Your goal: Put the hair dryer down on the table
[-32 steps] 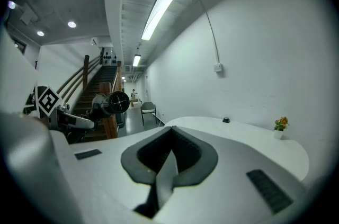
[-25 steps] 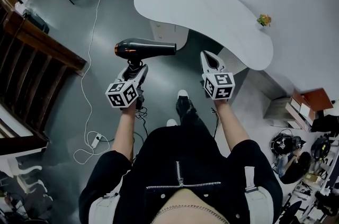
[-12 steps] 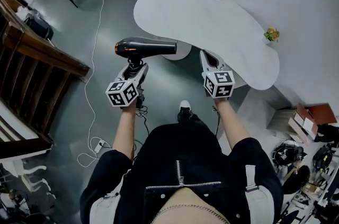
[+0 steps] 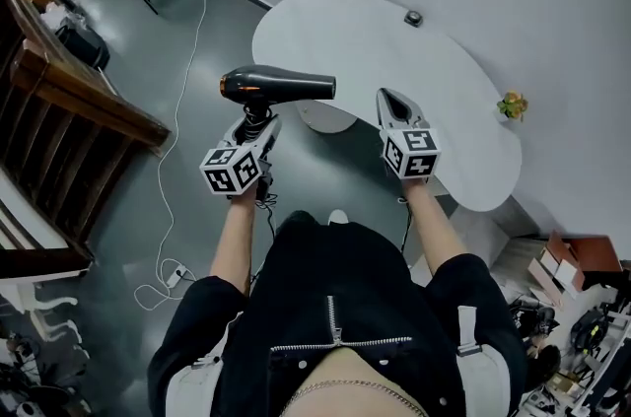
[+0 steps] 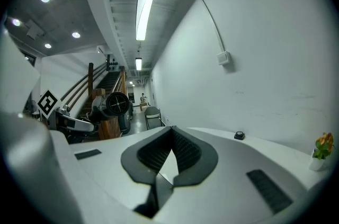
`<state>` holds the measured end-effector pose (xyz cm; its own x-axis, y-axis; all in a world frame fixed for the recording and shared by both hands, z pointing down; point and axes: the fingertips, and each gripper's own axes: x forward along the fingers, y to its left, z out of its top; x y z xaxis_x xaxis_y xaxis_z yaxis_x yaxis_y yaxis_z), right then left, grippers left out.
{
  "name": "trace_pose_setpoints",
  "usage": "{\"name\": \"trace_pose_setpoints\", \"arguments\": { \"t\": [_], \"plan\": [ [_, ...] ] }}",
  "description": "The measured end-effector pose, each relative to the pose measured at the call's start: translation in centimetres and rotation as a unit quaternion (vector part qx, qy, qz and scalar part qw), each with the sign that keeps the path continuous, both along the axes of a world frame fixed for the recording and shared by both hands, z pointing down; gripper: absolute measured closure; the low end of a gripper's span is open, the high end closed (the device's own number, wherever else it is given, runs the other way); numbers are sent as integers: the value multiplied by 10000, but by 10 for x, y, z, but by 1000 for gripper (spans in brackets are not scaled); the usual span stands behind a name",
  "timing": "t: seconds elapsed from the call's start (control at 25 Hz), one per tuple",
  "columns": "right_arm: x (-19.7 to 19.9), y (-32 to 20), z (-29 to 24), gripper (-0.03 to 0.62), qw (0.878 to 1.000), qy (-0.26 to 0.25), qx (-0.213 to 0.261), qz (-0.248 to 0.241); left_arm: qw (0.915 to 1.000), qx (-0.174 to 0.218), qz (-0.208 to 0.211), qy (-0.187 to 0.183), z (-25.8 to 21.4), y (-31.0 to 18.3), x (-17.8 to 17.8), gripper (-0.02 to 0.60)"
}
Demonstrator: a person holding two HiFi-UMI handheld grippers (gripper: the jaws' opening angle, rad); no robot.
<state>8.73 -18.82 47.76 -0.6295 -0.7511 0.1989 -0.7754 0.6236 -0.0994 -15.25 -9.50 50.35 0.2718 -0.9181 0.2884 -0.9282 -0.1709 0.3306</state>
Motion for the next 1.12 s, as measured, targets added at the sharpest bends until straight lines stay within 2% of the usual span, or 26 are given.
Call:
{"name": "trace_pose_setpoints", "arguments": {
  "t": [0.44, 0.84, 1.12],
  "plan": [
    [-11, -58, 8, 588, 9999, 145, -36, 2, 9999, -84, -2, 137, 15, -70, -13, 302],
    [-35, -141, 20, 588, 9989, 334, -184, 269, 9988, -202, 361, 261, 33, -182, -40, 302],
    [-68, -214, 26, 588, 9974, 418, -357, 466, 9964, -443, 704, 144, 47, -266, -67, 302]
  ]
}}
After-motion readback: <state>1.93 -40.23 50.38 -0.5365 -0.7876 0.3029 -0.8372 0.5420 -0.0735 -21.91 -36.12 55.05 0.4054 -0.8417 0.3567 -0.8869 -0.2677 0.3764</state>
